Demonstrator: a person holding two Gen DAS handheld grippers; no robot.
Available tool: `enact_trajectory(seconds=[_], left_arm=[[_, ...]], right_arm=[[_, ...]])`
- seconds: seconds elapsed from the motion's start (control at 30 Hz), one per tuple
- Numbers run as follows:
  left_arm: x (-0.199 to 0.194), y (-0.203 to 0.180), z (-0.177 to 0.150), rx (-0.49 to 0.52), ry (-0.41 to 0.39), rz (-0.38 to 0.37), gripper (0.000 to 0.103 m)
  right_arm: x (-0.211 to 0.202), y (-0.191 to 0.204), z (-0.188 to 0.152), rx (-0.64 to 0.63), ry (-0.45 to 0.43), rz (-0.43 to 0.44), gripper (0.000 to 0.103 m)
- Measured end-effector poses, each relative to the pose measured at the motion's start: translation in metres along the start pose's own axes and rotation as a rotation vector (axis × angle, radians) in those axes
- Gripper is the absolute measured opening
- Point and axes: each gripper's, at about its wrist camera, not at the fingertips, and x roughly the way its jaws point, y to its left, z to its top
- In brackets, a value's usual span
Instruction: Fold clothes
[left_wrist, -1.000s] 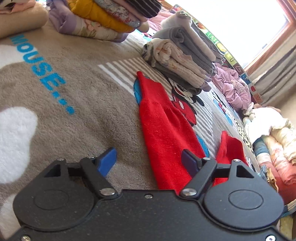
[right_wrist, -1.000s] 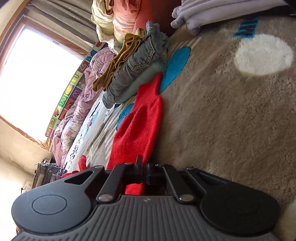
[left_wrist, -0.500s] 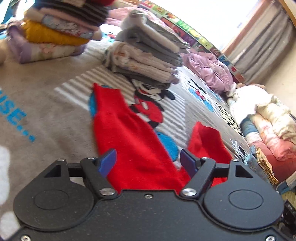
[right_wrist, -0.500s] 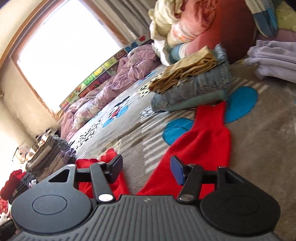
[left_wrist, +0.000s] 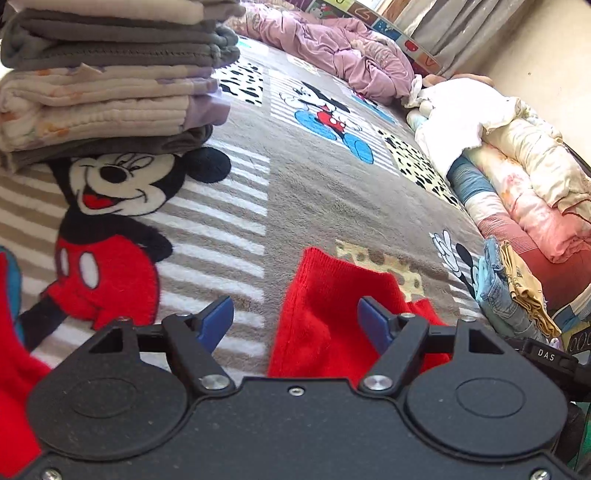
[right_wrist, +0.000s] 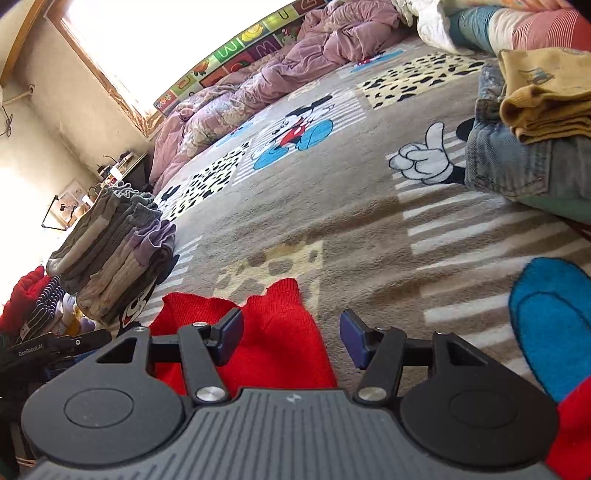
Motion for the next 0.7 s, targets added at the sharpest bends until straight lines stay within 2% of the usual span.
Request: enact_trajectory(seconds=[0.1,0.13,0.17,0.2,0.23,0.27,0.33,0.37,0.4,0.47,0.5,0.57,0.63,0.7], left_arm=[[0.023,-0.002,0.005,0.018,0.044,0.007,0.07],[0.029,-0.002,0.005,0.017,0.061,-0.01,0.057],[0.034,-0.002,0.004,0.019,0.077,-0.034,0.043],[0.038,-0.002,0.004,0.019,0.093,-0.059,0.006],[0.038,0.001,0.005,-0.003,0.102,-0.103,0.005],[0.034,0.012,0.007,-0.09,0.093,-0.2,0.005],[0.029,0.036,0.011,-0.263,0.077,-0.363,0.005],[0.032,0.045,0.012,-0.302,0.072,-0.377,0.005],[0.041,0.052,0.012,-0.33,0.094,-0.345,0.005],[0.06,0.062,0.007,-0.366,0.155,-0.297,0.005],[0.065,0.067,0.004,-0.381,0.162,-0.294,0.007],[0.068,0.077,0.001,-0.441,0.165,-0.318,0.011],[0.064,0.078,0.001,-0.44,0.155,-0.316,0.011],[0.056,0.077,0.002,-0.426,0.132,-0.298,0.012]], right_arm=[[0.019,-0.008,0.005,-0.005,0.055,-0.012,0.059],[0.023,-0.011,0.004,-0.001,0.08,0.016,0.057],[0.028,-0.013,0.004,0.004,0.104,0.044,0.051],[0.031,-0.016,0.004,0.024,0.115,0.093,0.019],[0.028,-0.021,0.004,0.052,0.107,0.127,0.01],[0.026,-0.026,0.004,0.081,0.096,0.16,0.01],[0.002,-0.048,0.007,0.211,-0.006,0.25,0.01],[-0.009,-0.059,0.008,0.276,-0.058,0.293,0.01],[-0.014,-0.068,0.007,0.309,-0.093,0.294,0.01],[-0.003,-0.084,0.001,0.313,-0.058,0.201,0.01],[0.005,-0.091,-0.003,0.341,-0.025,0.188,0.011],[0.01,-0.101,-0.007,0.394,-0.011,0.223,0.01],[0.003,-0.099,-0.004,0.377,-0.026,0.201,0.014],[-0.009,-0.094,-0.001,0.32,-0.07,0.126,0.021]])
